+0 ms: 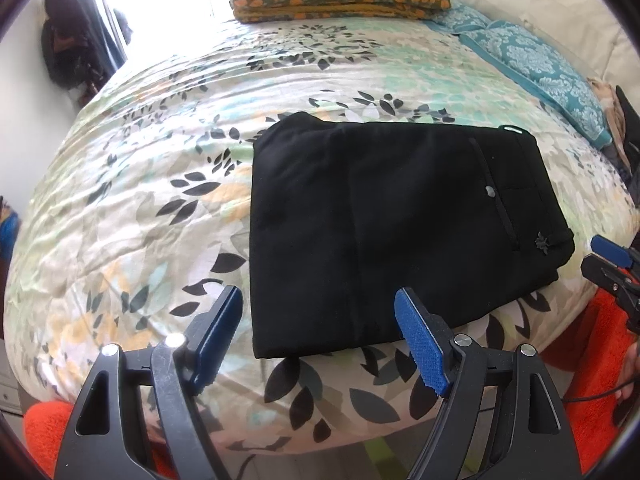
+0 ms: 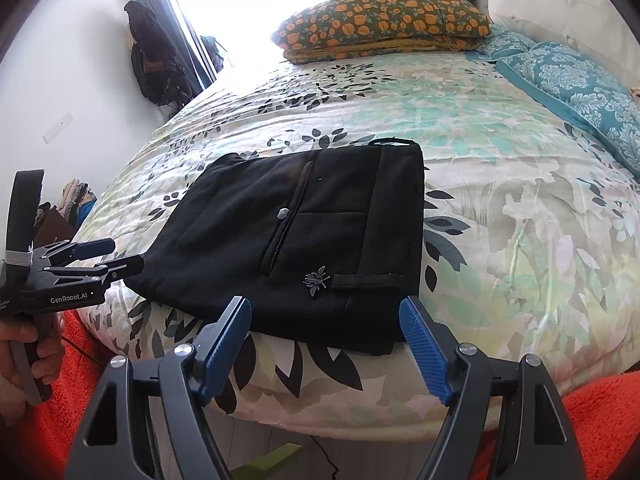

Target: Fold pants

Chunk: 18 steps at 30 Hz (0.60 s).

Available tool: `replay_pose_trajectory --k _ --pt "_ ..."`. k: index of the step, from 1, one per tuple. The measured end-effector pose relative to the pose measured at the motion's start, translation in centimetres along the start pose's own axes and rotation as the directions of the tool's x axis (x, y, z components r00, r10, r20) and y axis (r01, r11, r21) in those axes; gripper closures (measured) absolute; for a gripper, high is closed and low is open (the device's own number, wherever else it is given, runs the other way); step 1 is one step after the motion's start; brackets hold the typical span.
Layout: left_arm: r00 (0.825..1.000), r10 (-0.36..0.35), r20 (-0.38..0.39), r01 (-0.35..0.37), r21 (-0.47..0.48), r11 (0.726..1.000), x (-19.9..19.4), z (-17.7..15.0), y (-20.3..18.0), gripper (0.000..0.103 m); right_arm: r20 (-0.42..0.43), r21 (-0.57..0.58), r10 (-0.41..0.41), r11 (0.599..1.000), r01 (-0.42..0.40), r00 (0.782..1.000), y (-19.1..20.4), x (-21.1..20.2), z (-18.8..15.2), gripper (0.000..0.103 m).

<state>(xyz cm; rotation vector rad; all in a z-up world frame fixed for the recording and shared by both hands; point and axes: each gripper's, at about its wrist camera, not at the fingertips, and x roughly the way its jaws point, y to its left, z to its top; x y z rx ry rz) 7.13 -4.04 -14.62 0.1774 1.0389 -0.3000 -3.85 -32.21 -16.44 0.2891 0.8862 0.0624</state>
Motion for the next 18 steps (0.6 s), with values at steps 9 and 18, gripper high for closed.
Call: replay_pose_trajectory --k 9,18 --pt "0.976 -0.211 -0.054 0.185 -0.304 0.935 3.3 1.4 9.4 0.023 0.039 0.385 0.145 0.911 -0.149 0.989 -9.1 0.7 1.0 0.023" --pt "0.901 -0.411 -0.139 0.329 -0.4 0.856 10.8 3.9 10.6 0.023 -0.17 0.482 0.417 0.826 -0.294 0.893 -12.0 9.6 4.4 0.023"
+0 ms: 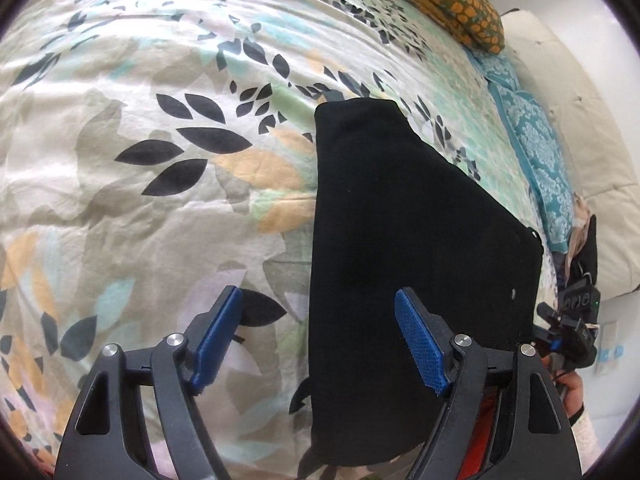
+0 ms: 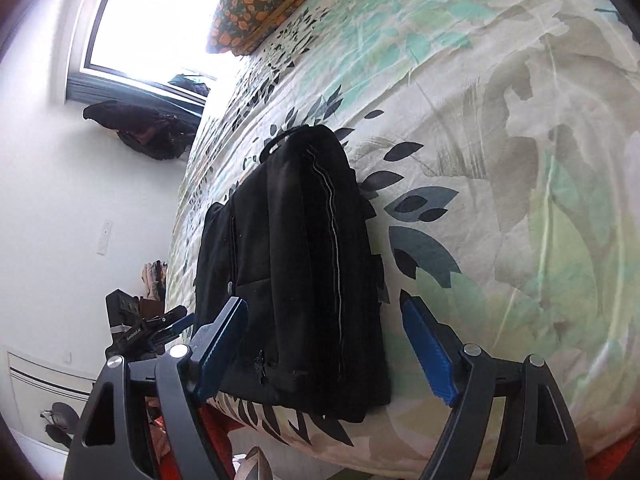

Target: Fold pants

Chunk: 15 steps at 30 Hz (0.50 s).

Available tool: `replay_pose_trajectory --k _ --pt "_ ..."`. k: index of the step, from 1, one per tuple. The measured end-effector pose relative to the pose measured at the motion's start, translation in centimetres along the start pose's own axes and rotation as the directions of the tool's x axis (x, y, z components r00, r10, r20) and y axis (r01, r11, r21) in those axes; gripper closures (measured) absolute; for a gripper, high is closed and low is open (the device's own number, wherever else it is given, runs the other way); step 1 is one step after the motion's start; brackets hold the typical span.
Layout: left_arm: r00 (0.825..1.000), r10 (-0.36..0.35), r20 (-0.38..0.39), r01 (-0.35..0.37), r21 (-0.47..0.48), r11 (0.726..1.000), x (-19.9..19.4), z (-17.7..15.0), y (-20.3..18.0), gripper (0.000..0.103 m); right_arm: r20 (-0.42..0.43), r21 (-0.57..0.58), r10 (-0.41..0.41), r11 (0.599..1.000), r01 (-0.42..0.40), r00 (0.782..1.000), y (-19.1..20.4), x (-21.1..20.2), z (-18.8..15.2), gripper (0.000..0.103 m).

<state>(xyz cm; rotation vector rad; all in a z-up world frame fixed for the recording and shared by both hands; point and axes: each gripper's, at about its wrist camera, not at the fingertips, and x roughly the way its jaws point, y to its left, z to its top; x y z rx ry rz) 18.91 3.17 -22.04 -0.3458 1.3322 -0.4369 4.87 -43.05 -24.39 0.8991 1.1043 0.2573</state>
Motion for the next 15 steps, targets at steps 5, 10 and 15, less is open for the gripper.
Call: replay_pose_trajectory --k 5,10,15 --pt "0.998 -0.065 -0.018 0.066 0.027 0.997 1.4 1.1 -0.4 0.019 -0.062 -0.025 0.031 0.999 -0.033 0.998 0.2 2.3 -0.1 0.013" --pt "0.988 -0.144 -0.049 0.146 0.028 0.989 2.3 2.3 -1.2 0.019 -0.125 -0.088 0.066 0.993 -0.077 0.99 1.1 3.2 -0.5 0.006" --pt "0.982 -0.164 -0.089 0.171 0.08 0.982 3.4 2.1 -3.0 0.019 -0.171 -0.124 0.086 0.986 -0.108 0.981 2.3 5.1 -0.3 0.006"
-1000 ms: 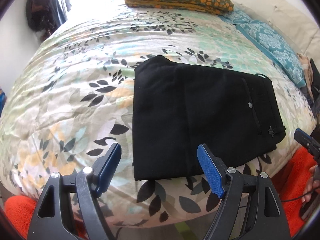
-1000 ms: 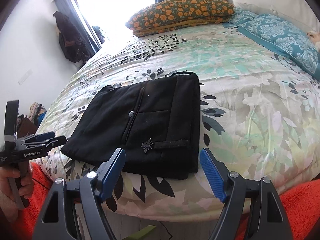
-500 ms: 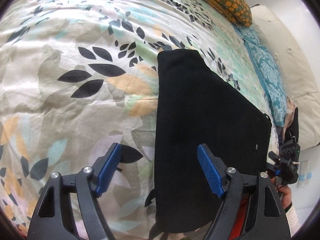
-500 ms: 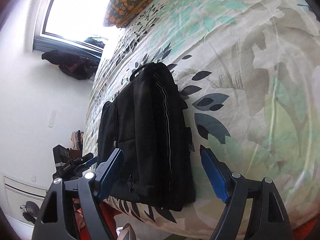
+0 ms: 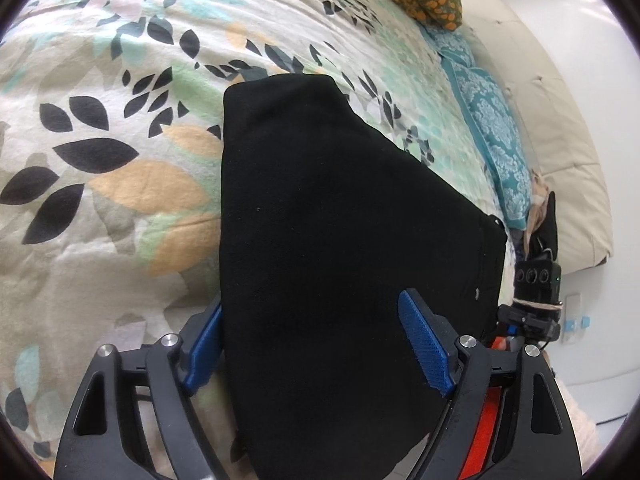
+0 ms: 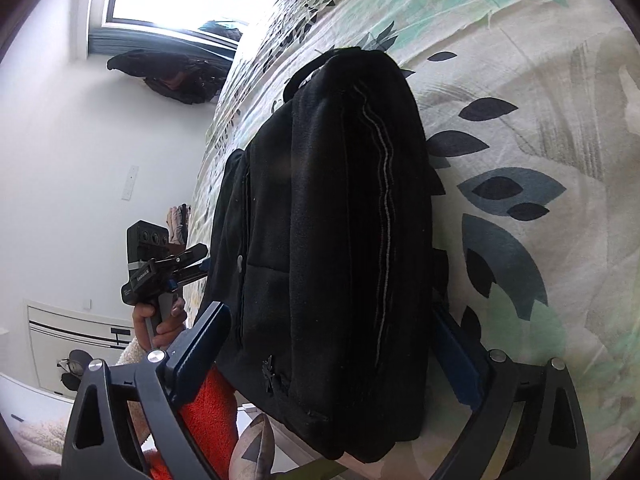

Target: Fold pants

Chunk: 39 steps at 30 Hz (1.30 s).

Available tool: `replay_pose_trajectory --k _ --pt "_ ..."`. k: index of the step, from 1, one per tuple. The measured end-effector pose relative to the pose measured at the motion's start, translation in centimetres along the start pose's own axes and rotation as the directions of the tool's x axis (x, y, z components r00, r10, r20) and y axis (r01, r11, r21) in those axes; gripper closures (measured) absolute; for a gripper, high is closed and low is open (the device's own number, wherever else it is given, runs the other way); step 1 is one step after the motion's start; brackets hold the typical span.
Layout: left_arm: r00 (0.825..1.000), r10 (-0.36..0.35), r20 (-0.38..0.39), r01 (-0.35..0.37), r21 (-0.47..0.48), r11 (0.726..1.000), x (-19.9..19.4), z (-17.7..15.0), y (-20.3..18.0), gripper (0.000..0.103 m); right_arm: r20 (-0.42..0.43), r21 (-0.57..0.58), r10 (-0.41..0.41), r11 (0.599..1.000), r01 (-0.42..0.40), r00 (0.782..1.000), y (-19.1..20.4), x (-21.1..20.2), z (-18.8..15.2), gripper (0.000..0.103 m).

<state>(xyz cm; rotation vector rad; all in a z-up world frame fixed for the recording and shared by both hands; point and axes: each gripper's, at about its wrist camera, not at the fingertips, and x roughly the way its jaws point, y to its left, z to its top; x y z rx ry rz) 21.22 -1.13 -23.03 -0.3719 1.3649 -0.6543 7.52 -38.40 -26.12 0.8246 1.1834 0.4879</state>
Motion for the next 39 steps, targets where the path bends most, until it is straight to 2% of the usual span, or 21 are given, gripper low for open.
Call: replay_pose_trajectory --k 3,4,5,7,9,10,14,17,22,25,26,27,28,29,30,31,32,34,36,37,39 --pt "1.0 0.028 0.001 -0.028 0.031 0.999 0.2 -0.2 -0.7 0.021 0.025 0.007 -0.001 1.0 0.001 1.0 0.3 0.6 0.9 0.008" --pt "1.0 0.027 0.004 -0.027 0.036 0.999 0.2 -0.3 -0.8 0.025 0.029 0.011 -0.006 1.0 0.006 1.0 0.2 0.6 1.1 0.017" --pt "0.999 0.048 0.009 -0.048 0.044 0.998 0.0 -0.4 -0.9 0.033 0.026 0.005 -0.028 1.0 0.028 0.999 0.1 0.5 1.1 0.032" --pt "0.998 0.06 0.017 -0.061 0.067 0.996 -0.4 -0.8 -1.0 0.063 0.031 -0.002 -0.02 1.0 0.02 0.999 -0.2 0.3 0.9 0.049" --pt "0.999 0.031 0.035 -0.034 0.063 0.997 -1.2 -0.9 -1.2 0.077 0.05 -0.021 -0.02 1.0 0.022 0.999 0.3 0.0 0.6 0.055" --pt "0.999 0.022 0.046 -0.025 0.053 0.998 -1.7 -1.0 -1.3 0.079 0.06 -0.036 -0.031 0.999 0.033 0.998 0.8 -0.1 0.6 0.058" --pt "0.996 -0.013 0.088 0.011 0.019 1.0 -3.7 -1.6 -1.9 0.081 0.111 -0.056 -0.003 0.998 0.009 0.994 2.8 -0.9 0.6 0.068" --pt "0.99 -0.048 0.131 0.049 -0.004 0.999 -6.2 -1.9 -2.1 0.082 0.12 -0.084 0.022 0.996 -0.012 0.993 5.0 -1.7 1.2 0.069" --pt "0.977 -0.057 0.206 0.066 -0.039 0.997 -10.8 -1.7 -0.6 0.081 0.104 -0.129 0.088 0.989 -0.074 0.991 8.9 -0.8 3.0 0.069" --pt "0.975 0.018 0.22 -0.004 -0.065 0.998 -11.6 -1.9 1.5 0.079 0.069 -0.15 0.071 0.987 -0.06 0.995 10.0 2.0 4.0 0.069" --pt "0.974 0.073 0.214 -0.06 -0.067 0.996 -11.0 -2.1 2.2 0.078 0.053 -0.15 0.053 0.988 -0.045 0.997 10.1 3.3 4.2 0.067" --pt "0.968 0.156 0.199 -0.144 -0.077 0.987 -10.3 -2.4 2.9 0.069 0.031 -0.146 0.025 0.989 -0.021 0.999 9.8 4.8 4.3 0.065" --pt "0.947 0.271 0.174 -0.257 -0.101 0.961 -9.4 -2.6 3.6 0.06 0.016 -0.134 -0.033 0.99 0.035 0.999 9.4 6.1 4.3 0.059" --pt "0.909 0.387 0.154 -0.37 -0.125 0.921 -8.8 -3.0 4.1 0.058 0.015 -0.116 -0.108 0.987 0.109 0.994 8.9 6.9 4.3 0.042" --pt "0.879 0.448 0.164 -0.431 -0.13 0.893 -9.0 -3.5 4.1 0.055 0.027 -0.09 -0.154 0.984 0.156 0.988 8.4 7.0 4.2 0.029" --pt "0.873 0.445 0.201 -0.428 -0.124 0.895 -9.8 -4.1 3.8 0.046 0.056 -0.063 -0.136 0.988 0.14 0.989 8.0 6.3 3.9 0.009" --pt "0.86 0.45 0.239 -0.434 -0.121 0.893 -10.9 -4.7 3.1 0.041 0.1 -0.038 -0.112 0.992 0.116 0.989 7.8 4.9 3.5 0.0" --pt "0.798 0.509 0.322 -0.502 -0.112 0.858 -13.3 -5.8 0.8 0.028 0.178 -0.02 -0.188 0.981 0.195 0.966 8.0 1.7 2.6 0.0" --pt "0.741 0.541 0.398 -0.558 -0.084 0.826 -15.2 -7.0 -1.9 0.025 0.244 -0.088 -0.327 0.93 0.357 0.913 9.8 -1.3 1.5 0.0" --pt "0.723 0.549 0.419 -0.579 -0.067 0.813 -15.8 -7.6 -3.4 0.025 0.284 -0.133 -0.389 0.89 0.437 0.877 11.2 -2.5 0.8 0.0" --pt "0.71 0.546 0.445 -0.597 -0.031 0.802 -16.4 -9.0 -6.0 0.024 0.346 -0.193 -0.5 0.79 0.582 0.794 13.1 -4.7 -0.1 0.0"
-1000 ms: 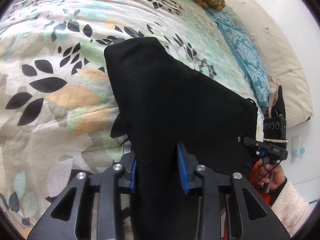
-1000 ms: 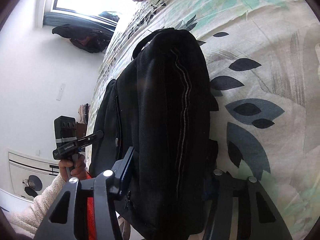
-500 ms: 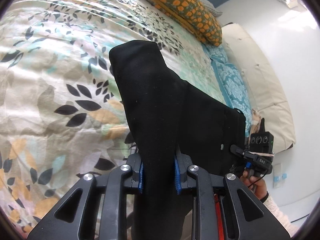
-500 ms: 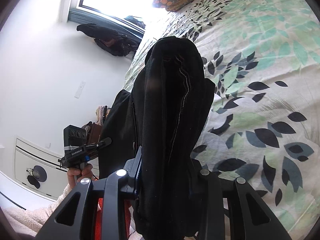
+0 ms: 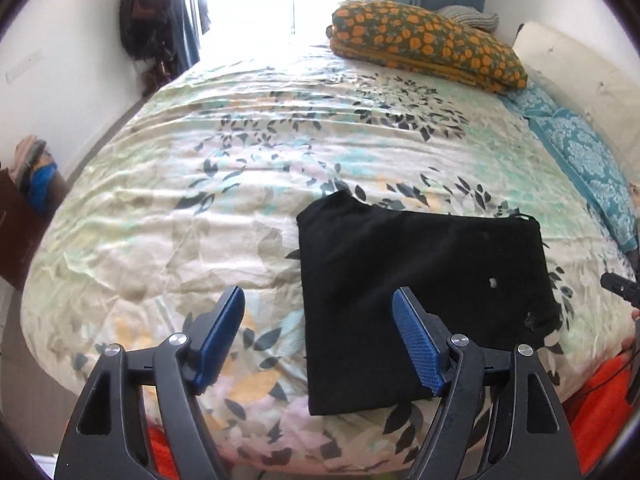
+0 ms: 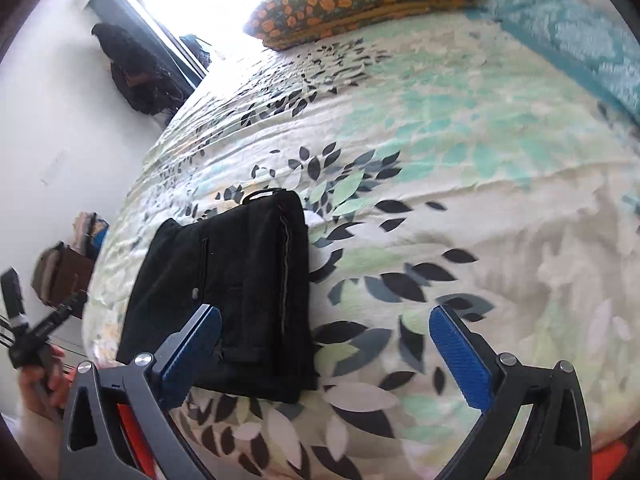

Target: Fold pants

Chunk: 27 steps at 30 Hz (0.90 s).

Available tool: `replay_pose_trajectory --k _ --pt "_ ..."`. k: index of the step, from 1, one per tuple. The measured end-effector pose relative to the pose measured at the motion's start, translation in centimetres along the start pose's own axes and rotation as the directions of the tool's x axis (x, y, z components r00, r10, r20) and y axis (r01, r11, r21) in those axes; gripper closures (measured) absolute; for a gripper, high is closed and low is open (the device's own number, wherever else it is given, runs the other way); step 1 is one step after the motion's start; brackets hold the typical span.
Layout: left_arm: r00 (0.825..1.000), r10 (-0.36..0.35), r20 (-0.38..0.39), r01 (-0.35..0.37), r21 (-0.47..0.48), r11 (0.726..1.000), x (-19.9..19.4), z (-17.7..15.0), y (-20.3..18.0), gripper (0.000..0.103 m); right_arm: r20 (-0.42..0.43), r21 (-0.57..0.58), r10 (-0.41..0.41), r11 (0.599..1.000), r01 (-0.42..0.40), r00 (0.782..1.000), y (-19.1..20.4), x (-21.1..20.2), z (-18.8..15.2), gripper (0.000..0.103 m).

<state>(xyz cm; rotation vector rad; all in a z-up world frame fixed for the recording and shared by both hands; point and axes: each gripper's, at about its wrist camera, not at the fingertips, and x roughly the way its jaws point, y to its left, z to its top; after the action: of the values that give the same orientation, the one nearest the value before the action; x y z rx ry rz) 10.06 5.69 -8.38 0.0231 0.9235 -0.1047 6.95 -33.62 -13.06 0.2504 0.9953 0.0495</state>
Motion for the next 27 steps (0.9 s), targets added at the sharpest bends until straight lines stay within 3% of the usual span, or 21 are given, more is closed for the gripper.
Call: replay_pose_trajectory --k 2,4,6,11,20,27 --pt "0.999 0.024 0.023 -0.024 0.018 1.0 -1.8 -0.2 -2.1 0.024 0.018 -0.067 -0.132 0.989 0.133 0.991 1.3 -2.9 -0.9 0.0" --pt "0.997 0.06 0.055 -0.061 0.02 0.998 -3.0 -1.0 -3.7 0.022 0.048 -0.08 -0.191 0.978 0.194 0.98 2.1 -5.6 -2.4 0.0" --pt "0.994 0.091 0.065 -0.092 0.009 0.996 -3.4 -1.8 -4.5 0.021 0.068 -0.075 -0.19 0.978 0.195 0.979 3.2 -7.3 -3.9 0.0" --pt "0.992 0.127 -0.006 -0.127 0.045 0.991 -3.0 -3.1 -5.3 0.021 0.082 -0.09 -0.169 0.98 0.177 0.982 6.5 -8.0 -6.3 0.0" --pt "0.991 0.133 -0.009 -0.132 0.053 0.99 -4.8 -3.7 -5.7 0.021 0.102 -0.145 -0.166 0.973 0.179 0.981 9.2 -8.0 -6.6 0.0" --pt "0.995 0.086 -0.042 -0.084 0.045 0.995 -6.1 -3.7 -6.1 0.021 0.1 -0.143 -0.155 0.975 0.168 0.983 10.3 -8.7 -7.0 0.0"
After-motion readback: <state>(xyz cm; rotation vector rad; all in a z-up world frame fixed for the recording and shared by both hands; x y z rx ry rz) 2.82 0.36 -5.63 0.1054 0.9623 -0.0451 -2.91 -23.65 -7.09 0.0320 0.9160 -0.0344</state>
